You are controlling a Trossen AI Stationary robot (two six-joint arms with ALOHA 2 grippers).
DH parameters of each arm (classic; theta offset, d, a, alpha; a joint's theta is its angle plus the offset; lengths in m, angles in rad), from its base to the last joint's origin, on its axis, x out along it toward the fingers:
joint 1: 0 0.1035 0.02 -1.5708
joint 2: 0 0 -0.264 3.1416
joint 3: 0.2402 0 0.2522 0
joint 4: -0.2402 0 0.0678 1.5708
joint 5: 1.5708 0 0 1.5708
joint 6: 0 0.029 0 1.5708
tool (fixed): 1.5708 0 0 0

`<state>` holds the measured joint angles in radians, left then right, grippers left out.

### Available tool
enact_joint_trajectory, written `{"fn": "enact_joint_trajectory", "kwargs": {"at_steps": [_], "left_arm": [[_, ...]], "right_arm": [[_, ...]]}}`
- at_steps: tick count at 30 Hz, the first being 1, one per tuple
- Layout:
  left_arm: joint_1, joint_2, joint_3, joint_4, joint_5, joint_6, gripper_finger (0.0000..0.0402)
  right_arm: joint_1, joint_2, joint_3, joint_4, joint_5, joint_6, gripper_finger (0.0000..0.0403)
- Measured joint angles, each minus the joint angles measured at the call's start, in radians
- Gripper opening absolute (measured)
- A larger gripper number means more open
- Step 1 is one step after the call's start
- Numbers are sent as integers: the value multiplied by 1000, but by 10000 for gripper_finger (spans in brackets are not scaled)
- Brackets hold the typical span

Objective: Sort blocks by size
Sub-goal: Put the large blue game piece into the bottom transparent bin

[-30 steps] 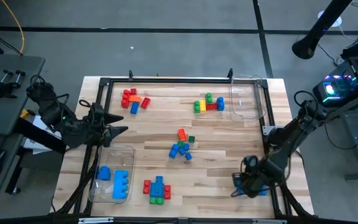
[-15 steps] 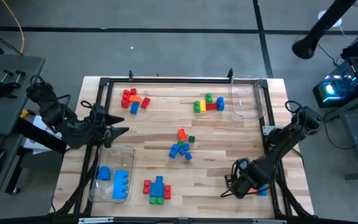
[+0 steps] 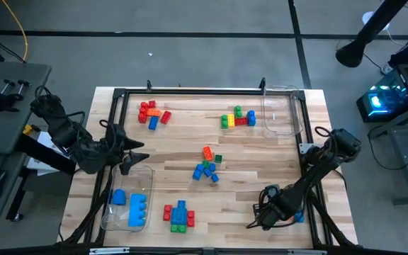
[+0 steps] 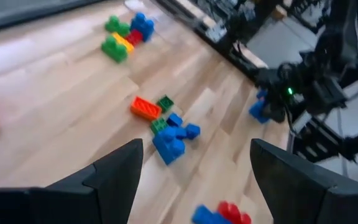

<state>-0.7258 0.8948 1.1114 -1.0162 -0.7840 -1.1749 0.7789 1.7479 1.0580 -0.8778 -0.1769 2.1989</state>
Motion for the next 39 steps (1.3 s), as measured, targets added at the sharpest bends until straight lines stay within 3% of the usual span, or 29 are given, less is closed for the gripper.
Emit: {"fn": "enact_joint_trajectory", "kwargs": {"at_steps": [3,5,8,12,15,18,25,32,39], "left_arm": [[0,2,0,-2,52,-2,282],[0,5,0,-20,75,-9,282],[7,12,0,-47,75,-50,282],[35,13,0,-10,4,-38,282],[57,13,0,46,-88,25,282],[88,12,0,111,-145,101,282],[141,12,0,259,-160,246,282],[164,12,0,334,-160,289,282],[165,12,0,342,-161,287,282]], "right_arm": [[-6,-1,1,0,8,-57,131],[-17,-8,3,0,38,-96,132],[-62,-37,41,5,172,-208,132],[-166,-84,124,130,406,-486,132],[-274,-79,177,316,472,-763,132],[-371,-26,230,529,451,-1007,132],[-509,206,446,737,328,-1353,132],[-560,486,811,784,247,-1517,132],[-586,723,1139,785,182,-1550,132]]}}
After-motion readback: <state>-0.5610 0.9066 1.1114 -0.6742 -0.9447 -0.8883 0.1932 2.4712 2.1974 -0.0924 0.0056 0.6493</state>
